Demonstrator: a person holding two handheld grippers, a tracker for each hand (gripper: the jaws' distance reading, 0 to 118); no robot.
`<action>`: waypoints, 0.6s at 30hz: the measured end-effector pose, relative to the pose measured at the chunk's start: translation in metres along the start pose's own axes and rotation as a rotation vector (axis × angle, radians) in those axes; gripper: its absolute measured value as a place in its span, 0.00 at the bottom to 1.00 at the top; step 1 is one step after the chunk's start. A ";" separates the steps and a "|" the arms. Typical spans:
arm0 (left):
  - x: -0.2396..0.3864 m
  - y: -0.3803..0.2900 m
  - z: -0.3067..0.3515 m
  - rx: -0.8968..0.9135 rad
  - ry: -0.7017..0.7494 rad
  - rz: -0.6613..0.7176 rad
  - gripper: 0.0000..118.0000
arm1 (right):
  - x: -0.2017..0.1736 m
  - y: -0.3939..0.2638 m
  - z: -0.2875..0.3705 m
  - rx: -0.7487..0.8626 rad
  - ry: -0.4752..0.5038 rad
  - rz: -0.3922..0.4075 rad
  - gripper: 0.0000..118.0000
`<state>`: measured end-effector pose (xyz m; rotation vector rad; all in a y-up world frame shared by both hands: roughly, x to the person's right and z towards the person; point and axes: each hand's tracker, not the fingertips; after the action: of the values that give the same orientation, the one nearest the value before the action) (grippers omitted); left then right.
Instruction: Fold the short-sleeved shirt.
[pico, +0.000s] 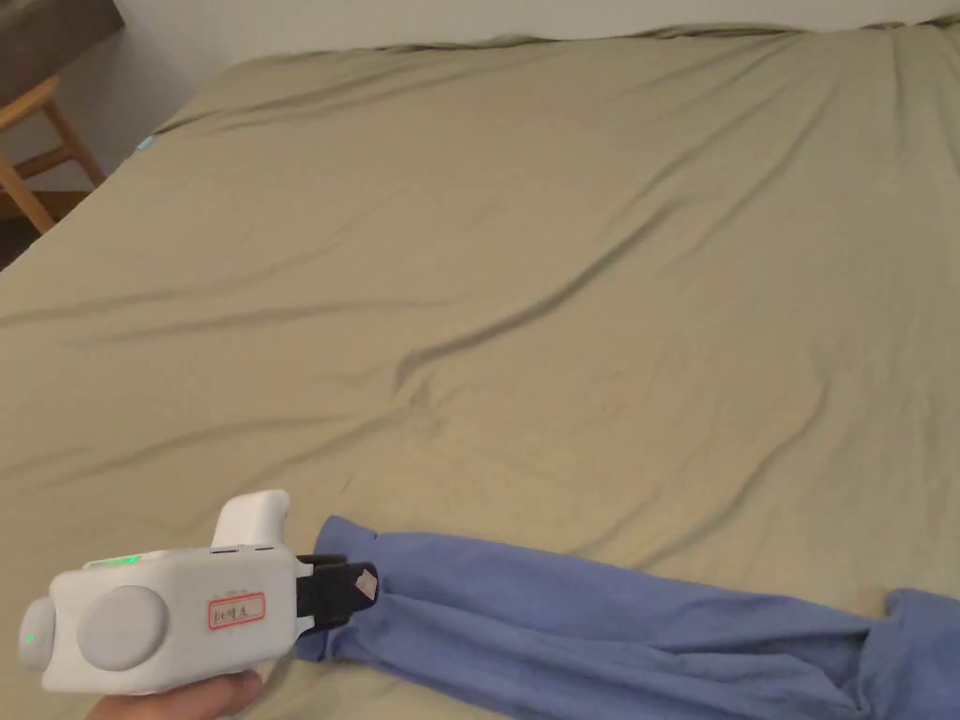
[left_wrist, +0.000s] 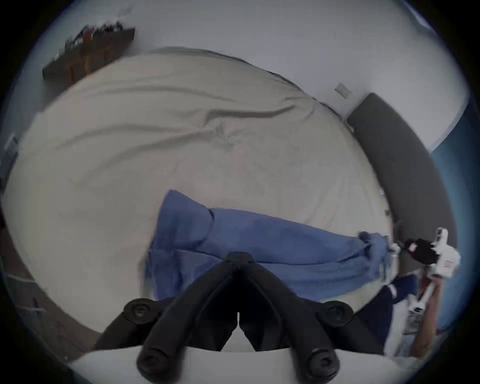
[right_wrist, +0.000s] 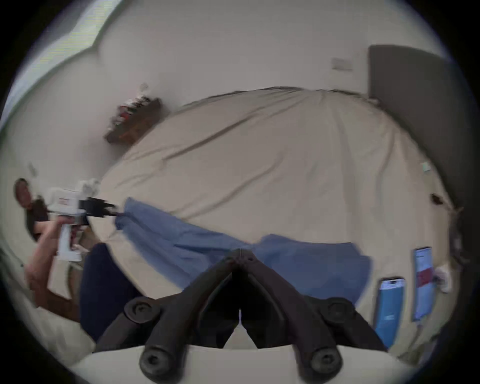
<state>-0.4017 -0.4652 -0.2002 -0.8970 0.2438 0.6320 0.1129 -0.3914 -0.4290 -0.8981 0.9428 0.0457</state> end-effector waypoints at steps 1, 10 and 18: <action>-0.009 0.005 0.000 -0.021 -0.082 -0.024 0.00 | 0.012 -0.018 -0.002 0.045 0.066 0.003 0.02; -0.109 0.054 -0.005 -0.211 -0.536 -0.010 1.00 | 0.019 -0.031 0.015 0.063 0.208 0.049 0.02; -0.106 0.027 -0.083 -0.228 -0.440 0.044 1.00 | 0.018 -0.029 0.017 0.117 0.307 -0.026 0.02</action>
<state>-0.4974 -0.5612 -0.2210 -0.9466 -0.2083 0.8926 0.1478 -0.4045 -0.4188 -0.8223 1.2056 -0.1726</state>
